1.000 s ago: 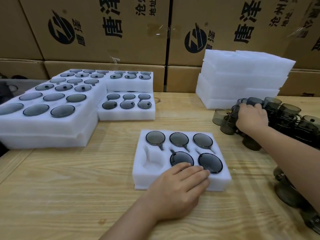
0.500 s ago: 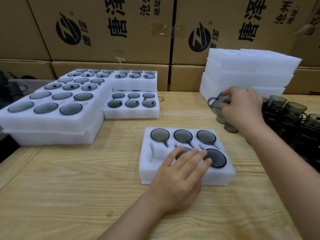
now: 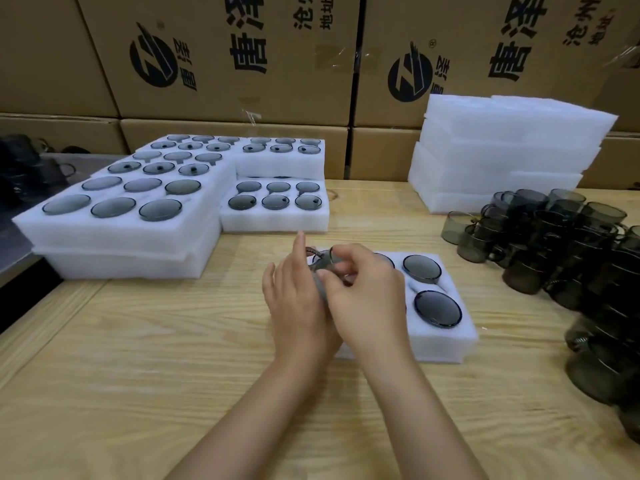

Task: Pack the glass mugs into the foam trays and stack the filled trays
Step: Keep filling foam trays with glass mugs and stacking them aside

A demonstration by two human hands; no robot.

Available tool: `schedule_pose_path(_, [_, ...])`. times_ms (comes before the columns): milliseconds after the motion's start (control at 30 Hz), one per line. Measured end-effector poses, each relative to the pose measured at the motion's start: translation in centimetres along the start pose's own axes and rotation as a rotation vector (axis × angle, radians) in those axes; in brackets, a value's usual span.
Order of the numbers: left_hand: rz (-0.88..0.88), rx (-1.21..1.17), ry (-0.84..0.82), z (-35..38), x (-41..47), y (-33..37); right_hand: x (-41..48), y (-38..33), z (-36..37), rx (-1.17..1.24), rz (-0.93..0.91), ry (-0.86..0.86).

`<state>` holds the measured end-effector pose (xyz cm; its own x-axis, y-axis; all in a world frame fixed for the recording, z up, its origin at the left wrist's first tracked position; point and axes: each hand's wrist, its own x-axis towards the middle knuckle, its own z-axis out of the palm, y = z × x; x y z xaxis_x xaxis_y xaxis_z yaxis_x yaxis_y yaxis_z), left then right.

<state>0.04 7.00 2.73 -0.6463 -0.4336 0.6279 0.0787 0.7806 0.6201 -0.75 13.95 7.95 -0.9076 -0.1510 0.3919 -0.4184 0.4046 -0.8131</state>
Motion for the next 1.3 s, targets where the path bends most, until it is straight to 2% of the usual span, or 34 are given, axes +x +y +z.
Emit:
schedule_pose_path(67, [-0.056, -0.054, 0.001, -0.4, 0.3, -0.2, 0.0, 0.0, 0.3, 0.014, -0.056, -0.022])
schedule_pose_path(167, [-0.039, -0.133, -0.007, -0.7, 0.5, -0.4, 0.2, 1.0, -0.5, 0.053, -0.161, -0.075])
schedule_pose_path(300, [-0.128, -0.257, -0.079, -0.6, 0.7, -0.8, -0.1, 3.1, -1.6, 0.135, -0.102, -0.297])
schedule_pose_path(367, [-0.139, -0.339, -0.213, -0.6, 0.9, -1.5, -0.1, 3.9, -1.7, 0.195, -0.049, -0.273])
schedule_pose_path(467, [-0.068, -0.583, -0.437, -1.1, 1.4, -3.4, 0.2, 4.6, -1.5, 0.221, 0.004, -0.219])
schedule_pose_path(533, [-0.102, -0.747, -0.472, -1.4, 1.9, -4.4, 0.5, 5.1, -1.6, 0.209, 0.031, -0.188])
schedule_pose_path(633, [-0.334, -0.948, -0.407, -1.2, 2.4, -5.4, 0.7, 5.6, -1.8, 0.159, 0.057, -0.184])
schedule_pose_path(767, [-0.475, -0.920, -0.418, -0.3, 2.3, -6.1, 0.5, 5.4, -1.2, 0.065, 0.031, -0.204])
schedule_pose_path(867, [-0.444, -0.880, -0.424, -0.3, 2.2, -5.9, 0.0, 5.0, -0.3, -0.045, -0.046, -0.247])
schedule_pose_path(1067, [-0.357, -0.852, -0.420, -1.0, 2.1, -5.0, -0.1, 5.2, 0.2, -0.328, -0.206, -0.180])
schedule_pose_path(1300, [-0.359, -0.843, -0.406, -0.7, 2.3, -5.1, 0.1, 5.5, 0.2, -0.448, -0.211, -0.225])
